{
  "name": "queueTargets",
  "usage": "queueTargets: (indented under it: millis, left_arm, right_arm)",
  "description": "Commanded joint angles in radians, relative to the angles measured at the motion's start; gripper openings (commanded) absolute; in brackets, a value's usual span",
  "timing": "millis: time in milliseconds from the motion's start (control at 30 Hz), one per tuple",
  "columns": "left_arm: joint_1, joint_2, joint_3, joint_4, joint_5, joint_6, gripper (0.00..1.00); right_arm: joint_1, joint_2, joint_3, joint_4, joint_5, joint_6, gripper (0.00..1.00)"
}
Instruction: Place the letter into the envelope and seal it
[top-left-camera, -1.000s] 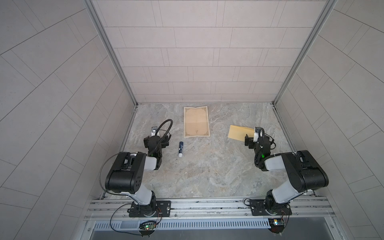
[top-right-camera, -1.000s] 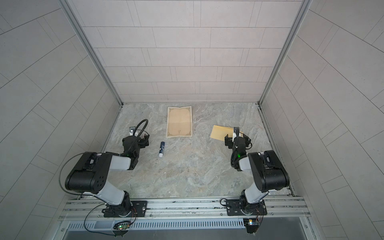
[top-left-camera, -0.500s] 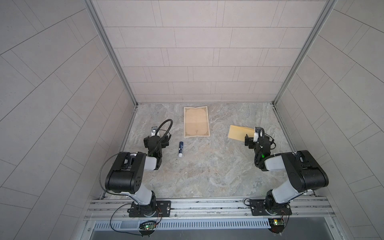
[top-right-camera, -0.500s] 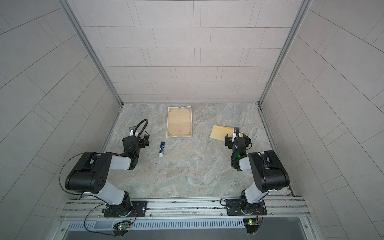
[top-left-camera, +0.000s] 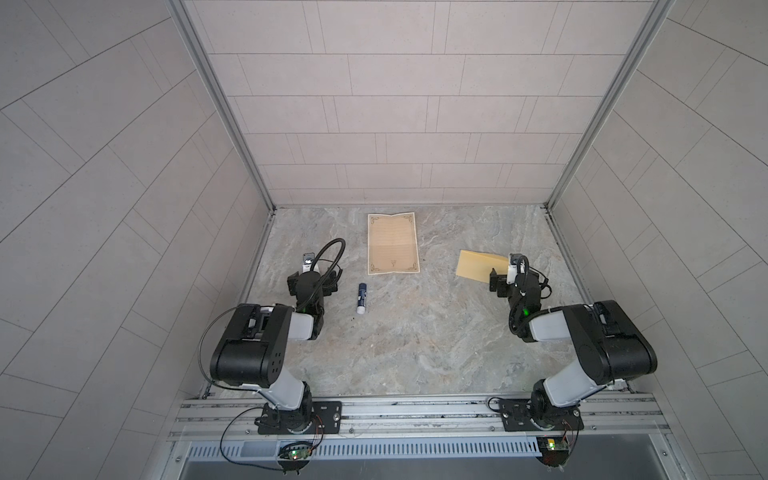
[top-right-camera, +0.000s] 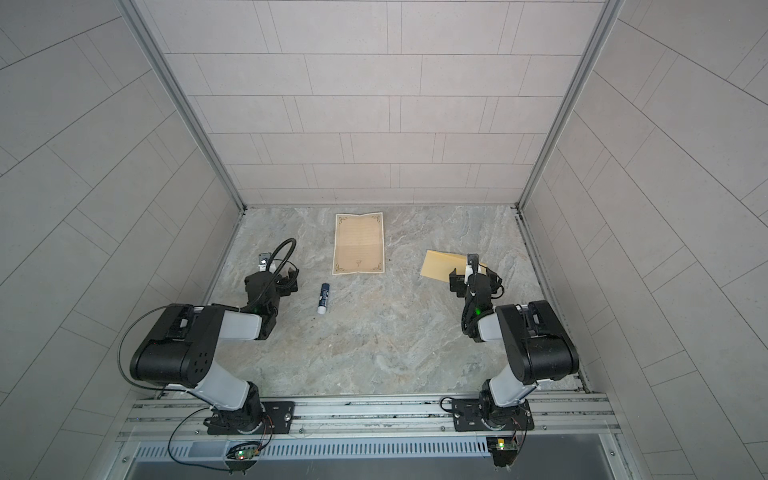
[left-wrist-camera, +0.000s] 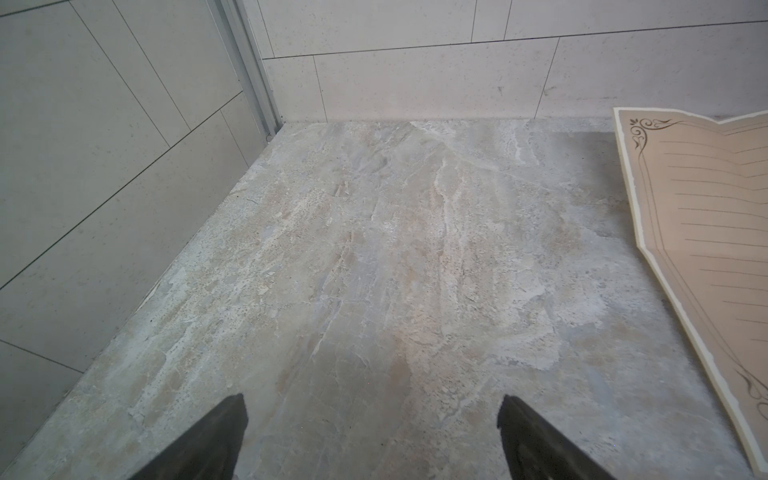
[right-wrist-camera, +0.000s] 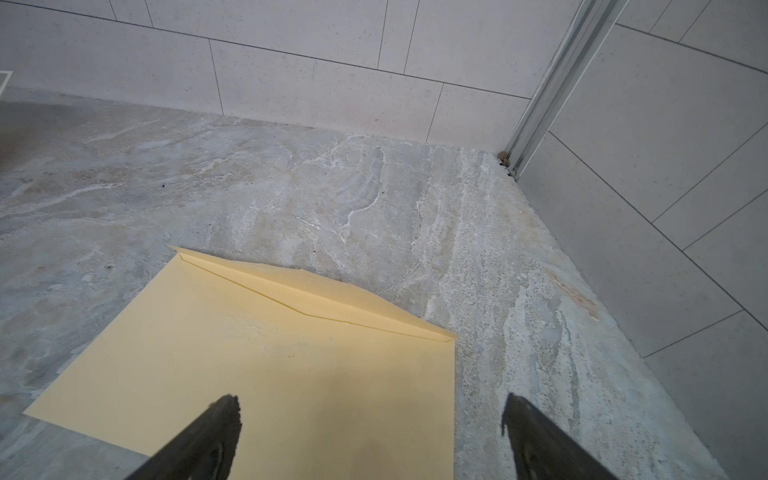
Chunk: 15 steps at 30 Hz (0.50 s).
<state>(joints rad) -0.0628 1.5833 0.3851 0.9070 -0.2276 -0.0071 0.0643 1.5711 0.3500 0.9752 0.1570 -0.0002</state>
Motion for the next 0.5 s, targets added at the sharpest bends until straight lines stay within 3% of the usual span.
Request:
queueTargets:
  millis: [0,467]
  left_arm:
    - [0.006,0.003,0.014,0.013,0.005,-0.002,1.00]
    - [0.007,0.003,0.015,0.008,0.007,-0.004,1.00]
  right_arm:
    - [-0.005,0.007,0.012,-0.003,-0.004,0.000,0.99]
    - [-0.008,0.009,0.016,-0.010,-0.010,0.003,0.99]
